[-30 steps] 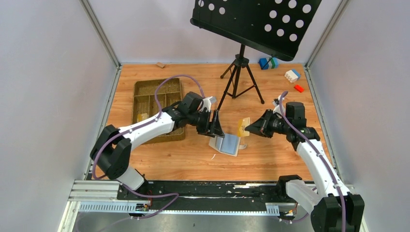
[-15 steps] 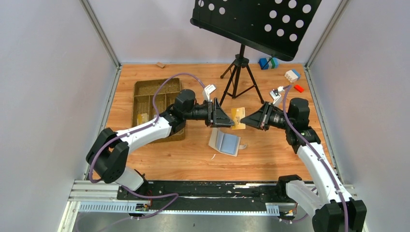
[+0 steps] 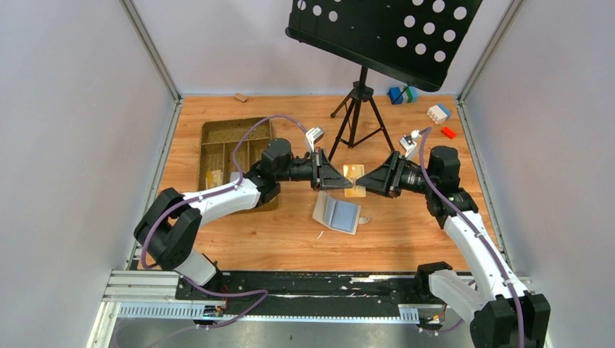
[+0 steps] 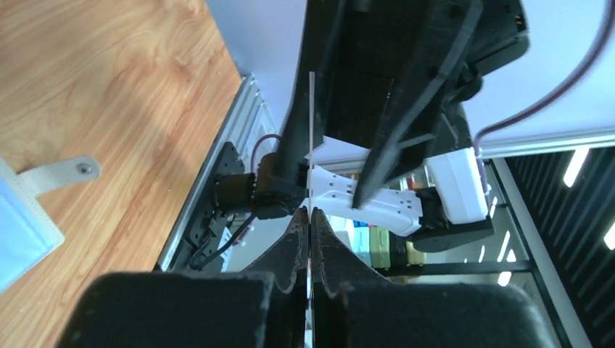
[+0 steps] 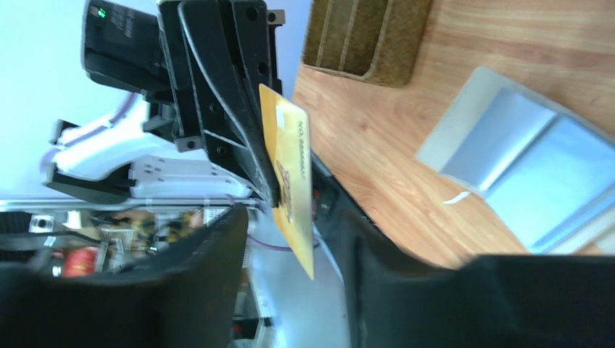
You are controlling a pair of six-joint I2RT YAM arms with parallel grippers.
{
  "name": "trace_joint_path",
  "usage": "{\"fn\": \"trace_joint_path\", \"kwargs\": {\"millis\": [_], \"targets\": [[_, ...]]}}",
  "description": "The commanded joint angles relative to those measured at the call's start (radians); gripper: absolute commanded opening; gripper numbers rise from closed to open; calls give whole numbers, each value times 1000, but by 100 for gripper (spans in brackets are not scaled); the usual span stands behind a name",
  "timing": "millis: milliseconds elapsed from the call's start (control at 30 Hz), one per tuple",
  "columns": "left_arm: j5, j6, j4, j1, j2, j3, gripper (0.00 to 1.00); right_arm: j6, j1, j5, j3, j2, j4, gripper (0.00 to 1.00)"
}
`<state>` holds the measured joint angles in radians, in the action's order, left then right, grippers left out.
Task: Take the credit cards out of the card holder
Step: Place the credit card in the storage box.
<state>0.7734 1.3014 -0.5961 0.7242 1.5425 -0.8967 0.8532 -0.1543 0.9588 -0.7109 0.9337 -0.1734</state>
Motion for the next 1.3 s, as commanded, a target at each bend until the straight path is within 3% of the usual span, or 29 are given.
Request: {"fn": "trace_joint_path", "kwargs": {"millis": [0, 100, 200, 333, 500, 600, 867, 1267], "targets": [[-32, -155, 234, -22, -53, -35, 0, -102, -7, -78, -66, 14, -143, 61], [-118, -383, 680, -92, -105, -105, 0, -132, -7, -121, -78, 32, -204, 69], [-226, -552, 999, -195, -145, -153, 0, -132, -7, -143, -75, 35, -211, 70], [-407, -738, 1298, -313, -198, -214, 0, -156, -7, -162, -93, 49, -235, 69], [-858, -875, 1604, -335, -237, -311, 0, -211, -7, -191, -135, 71, -300, 67], [-1054, -864, 1707, -359, -251, -355, 0, -213, -7, -187, -132, 75, -301, 67], [-1302, -816, 1823, -416, -178, -422, 0, -200, -7, -172, -109, 81, -278, 62], [-1446, -847, 1762, -486, 97, -584, 0, -210, -7, -179, -153, 79, -330, 59]]}}
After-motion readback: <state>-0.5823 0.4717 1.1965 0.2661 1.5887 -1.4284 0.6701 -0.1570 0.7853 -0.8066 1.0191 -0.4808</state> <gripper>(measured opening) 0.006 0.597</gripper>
